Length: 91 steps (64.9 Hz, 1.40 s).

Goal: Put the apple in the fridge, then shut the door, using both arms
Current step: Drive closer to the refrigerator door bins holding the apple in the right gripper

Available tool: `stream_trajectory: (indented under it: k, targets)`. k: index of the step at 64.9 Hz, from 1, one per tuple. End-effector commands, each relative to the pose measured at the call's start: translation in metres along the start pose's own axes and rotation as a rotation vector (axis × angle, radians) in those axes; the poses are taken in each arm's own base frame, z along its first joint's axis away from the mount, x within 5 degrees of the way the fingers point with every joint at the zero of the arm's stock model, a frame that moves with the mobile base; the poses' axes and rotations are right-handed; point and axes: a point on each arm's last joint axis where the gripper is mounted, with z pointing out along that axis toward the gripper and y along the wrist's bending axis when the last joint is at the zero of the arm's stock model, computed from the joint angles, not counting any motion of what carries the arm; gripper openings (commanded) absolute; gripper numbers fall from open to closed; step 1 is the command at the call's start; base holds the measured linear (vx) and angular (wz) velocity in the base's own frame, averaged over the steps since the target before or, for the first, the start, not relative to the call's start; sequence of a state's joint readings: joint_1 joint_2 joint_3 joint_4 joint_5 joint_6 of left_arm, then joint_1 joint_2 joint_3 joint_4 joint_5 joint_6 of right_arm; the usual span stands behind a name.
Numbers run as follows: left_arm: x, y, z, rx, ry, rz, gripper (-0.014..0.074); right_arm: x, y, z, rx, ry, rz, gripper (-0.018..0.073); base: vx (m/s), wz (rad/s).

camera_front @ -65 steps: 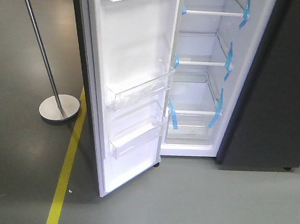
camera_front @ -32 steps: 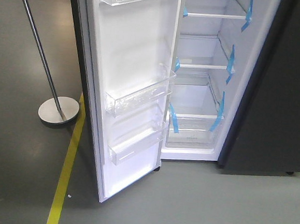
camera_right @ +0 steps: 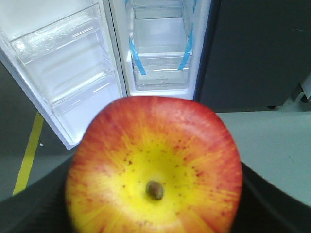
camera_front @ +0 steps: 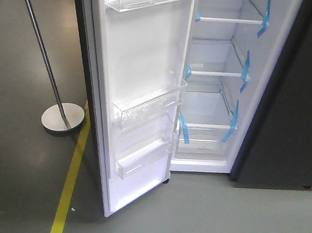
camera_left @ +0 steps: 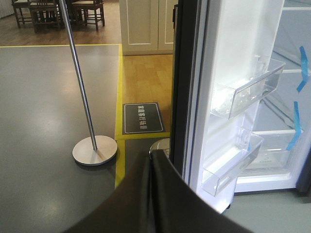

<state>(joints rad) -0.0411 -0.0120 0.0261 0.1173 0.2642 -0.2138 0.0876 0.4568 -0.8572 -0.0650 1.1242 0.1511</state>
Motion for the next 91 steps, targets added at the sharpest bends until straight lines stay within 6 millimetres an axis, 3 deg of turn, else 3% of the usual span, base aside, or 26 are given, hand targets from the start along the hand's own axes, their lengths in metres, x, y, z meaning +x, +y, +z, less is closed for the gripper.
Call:
stream_trajectory:
  k: [1,91]
  targets:
    - [-0.0002,-0.0011,0.0007,0.019,-0.062,-0.014,-0.0006,-0.0119,0.0005,-0.0046,-0.002,-0.091,-0.006,0.0135,0.06,0.03]
    - [-0.0002,-0.0011,0.0007,0.019,-0.062,-0.014,-0.0006,-0.0119,0.0005,-0.0046,-0.002,-0.091,-0.006,0.0135,0.05,0.01]
